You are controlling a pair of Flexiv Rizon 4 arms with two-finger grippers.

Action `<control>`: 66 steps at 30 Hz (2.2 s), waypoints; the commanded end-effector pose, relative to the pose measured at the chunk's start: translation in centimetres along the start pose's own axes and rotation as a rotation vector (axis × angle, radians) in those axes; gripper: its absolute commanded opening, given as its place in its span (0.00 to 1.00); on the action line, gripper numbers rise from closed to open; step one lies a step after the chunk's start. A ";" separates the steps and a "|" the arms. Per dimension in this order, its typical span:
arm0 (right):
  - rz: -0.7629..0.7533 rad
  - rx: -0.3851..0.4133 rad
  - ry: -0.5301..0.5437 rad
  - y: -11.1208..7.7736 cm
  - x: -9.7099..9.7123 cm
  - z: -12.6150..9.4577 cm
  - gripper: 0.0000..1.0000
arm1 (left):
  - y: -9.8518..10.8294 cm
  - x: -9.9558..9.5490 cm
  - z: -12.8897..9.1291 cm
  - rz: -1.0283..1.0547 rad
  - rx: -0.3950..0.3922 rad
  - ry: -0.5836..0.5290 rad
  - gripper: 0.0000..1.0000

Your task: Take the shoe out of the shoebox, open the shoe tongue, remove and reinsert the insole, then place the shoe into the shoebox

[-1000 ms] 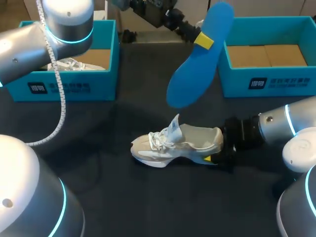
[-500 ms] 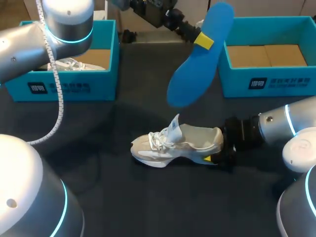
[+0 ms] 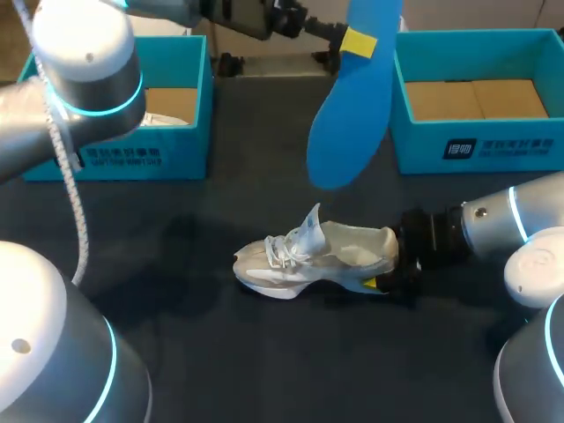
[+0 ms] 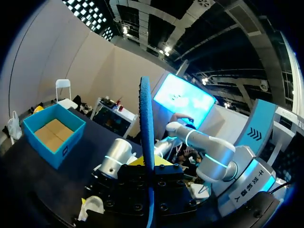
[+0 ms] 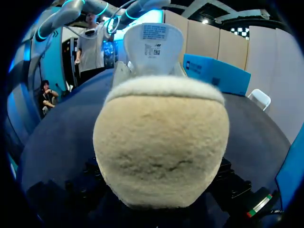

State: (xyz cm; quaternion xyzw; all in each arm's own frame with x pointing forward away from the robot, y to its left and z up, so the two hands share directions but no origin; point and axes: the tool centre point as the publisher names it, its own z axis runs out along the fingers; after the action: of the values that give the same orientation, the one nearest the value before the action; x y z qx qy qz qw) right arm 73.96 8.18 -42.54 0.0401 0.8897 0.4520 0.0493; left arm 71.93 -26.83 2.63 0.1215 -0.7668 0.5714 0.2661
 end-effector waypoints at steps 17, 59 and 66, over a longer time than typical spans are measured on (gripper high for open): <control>0.000 0.007 -0.002 0.0 0.2 0.6 0.00 | 1.4 2.6 -0.6 -0.055 0.086 -0.029 0.00; 0.000 0.007 -0.002 0.0 0.2 0.6 0.00 | 6.3 10.3 2.3 -0.390 0.097 0.127 0.00; 0.000 0.007 -0.002 0.0 0.2 0.6 0.00 | 6.4 10.4 2.3 -0.391 0.089 0.128 0.00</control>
State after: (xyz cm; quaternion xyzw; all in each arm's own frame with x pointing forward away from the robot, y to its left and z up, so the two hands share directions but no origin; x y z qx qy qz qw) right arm 73.97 8.19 -42.55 0.0401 0.8897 0.4520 0.0493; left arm 59.44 -25.72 2.58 0.2441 -0.6828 0.5503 0.4140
